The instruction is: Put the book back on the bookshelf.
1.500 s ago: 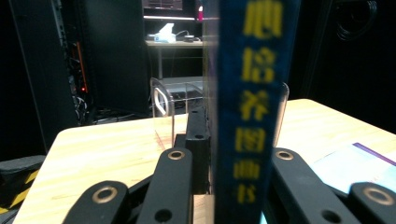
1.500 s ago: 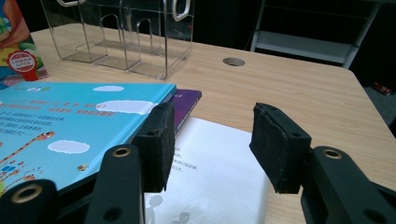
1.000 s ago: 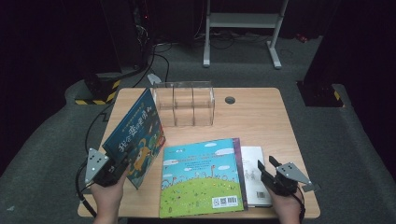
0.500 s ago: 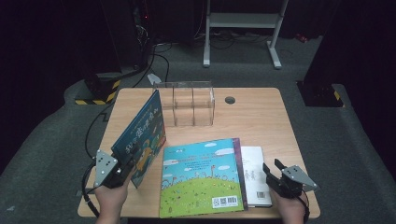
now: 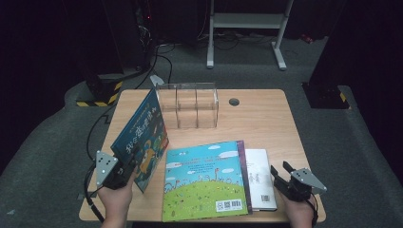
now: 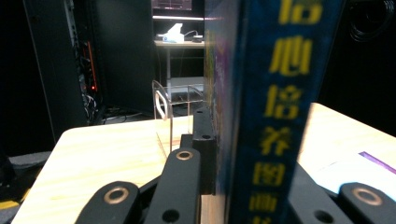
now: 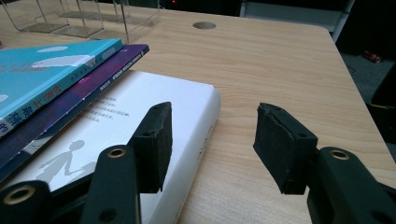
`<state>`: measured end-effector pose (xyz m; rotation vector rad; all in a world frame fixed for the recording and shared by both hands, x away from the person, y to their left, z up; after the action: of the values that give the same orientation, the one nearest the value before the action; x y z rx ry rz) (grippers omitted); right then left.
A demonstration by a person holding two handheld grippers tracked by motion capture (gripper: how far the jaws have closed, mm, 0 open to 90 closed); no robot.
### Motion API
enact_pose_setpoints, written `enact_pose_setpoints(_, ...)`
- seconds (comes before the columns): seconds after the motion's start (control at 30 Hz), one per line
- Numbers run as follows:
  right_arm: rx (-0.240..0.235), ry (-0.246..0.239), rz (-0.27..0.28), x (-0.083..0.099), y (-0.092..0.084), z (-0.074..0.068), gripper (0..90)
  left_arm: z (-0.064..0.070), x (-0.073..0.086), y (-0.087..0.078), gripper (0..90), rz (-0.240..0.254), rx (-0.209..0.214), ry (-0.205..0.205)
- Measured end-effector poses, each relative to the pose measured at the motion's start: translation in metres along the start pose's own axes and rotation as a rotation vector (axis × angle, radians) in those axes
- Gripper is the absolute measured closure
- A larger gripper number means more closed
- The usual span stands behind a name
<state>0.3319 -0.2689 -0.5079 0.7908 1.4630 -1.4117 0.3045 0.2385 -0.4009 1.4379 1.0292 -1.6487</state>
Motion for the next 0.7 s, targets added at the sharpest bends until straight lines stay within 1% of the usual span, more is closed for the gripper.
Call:
enact_pose_setpoints(0.03,0.001,-0.003,0.001,0.000,0.000,0.000,47.2,-0.001,-0.003,0.002,83.0,-0.003,0.001,-0.015)
enact_pose_setpoints(0.07,-0.007,0.004,0.007,0.000,0.000,0.000,47.5,-0.003,-0.008,0.005,83.1,-0.002,0.007,-0.044)
enact_pose_setpoints(0.1,-0.007,0.004,0.007,0.000,0.000,0.000,47.5,-0.003,-0.008,0.005,83.2,-0.002,0.007,-0.044)
enact_pose_setpoints(0.2,-0.018,0.002,0.014,-0.001,-0.001,-0.001,47.9,-0.005,-0.018,0.013,83.2,-0.021,-0.014,-0.026)
enact_pose_setpoints(0.23,-0.018,0.002,0.014,-0.001,-0.001,-0.001,47.9,-0.005,-0.018,0.013,83.2,-0.021,-0.014,-0.026)
enact_pose_setpoints(0.3,-0.024,0.005,0.016,-0.001,-0.002,-0.002,48.3,-0.008,-0.025,0.020,83.2,-0.025,-0.027,-0.016)
enact_pose_setpoints(0.37,-0.026,0.008,0.017,-0.002,-0.003,-0.002,48.3,-0.010,-0.030,0.025,83.2,-0.024,-0.030,-0.015)
enact_pose_setpoints(0.4,-0.027,0.009,0.021,-0.002,-0.003,-0.002,48.5,-0.010,-0.030,0.025,83.3,-0.024,-0.030,-0.015)
enact_pose_setpoints(0.47,-0.026,0.013,0.021,-0.002,-0.003,-0.001,48.7,-0.011,-0.037,0.033,83.2,-0.024,-0.029,-0.005)
enact_pose_setpoints(0.5,-0.026,0.013,0.021,-0.002,-0.003,-0.001,48.7,-0.011,-0.037,0.033,83.2,-0.024,-0.029,-0.005)
enact_pose_setpoints(0.53,-0.027,0.016,0.021,-0.002,-0.003,-0.001,48.8,-0.011,-0.042,0.039,83.2,-0.022,-0.032,0.002)
enact_pose_setpoints(0.6,-0.028,0.018,0.022,-0.002,-0.003,-0.001,48.9,-0.011,-0.046,0.046,83.2,-0.016,-0.037,0.006)
enact_pose_setpoints(0.63,-0.028,0.018,0.022,-0.002,-0.003,-0.001,48.9,-0.011,-0.046,0.046,83.2,-0.016,-0.037,0.006)
enact_pose_setpoints(0.67,-0.029,0.017,0.021,-0.002,-0.003,-0.001,49.1,-0.012,-0.051,0.054,83.3,-0.018,-0.040,0.014)
enact_pose_setpoints(0.7,-0.029,0.015,0.021,-0.001,-0.003,-0.001,49.1,-0.012,-0.051,0.054,83.3,-0.018,-0.040,0.014)
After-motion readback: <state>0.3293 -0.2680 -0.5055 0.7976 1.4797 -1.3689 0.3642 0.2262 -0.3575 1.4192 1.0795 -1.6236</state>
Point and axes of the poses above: each handheld gripper's, and its own axes: y roughly forward along the jaws, x roughly out of its underside, z roughly to its right, the point moved 2 cm from there along y, roughly forward along the jaws, and after that the axes turned 10 degrees about x, right-handed, at the moved point
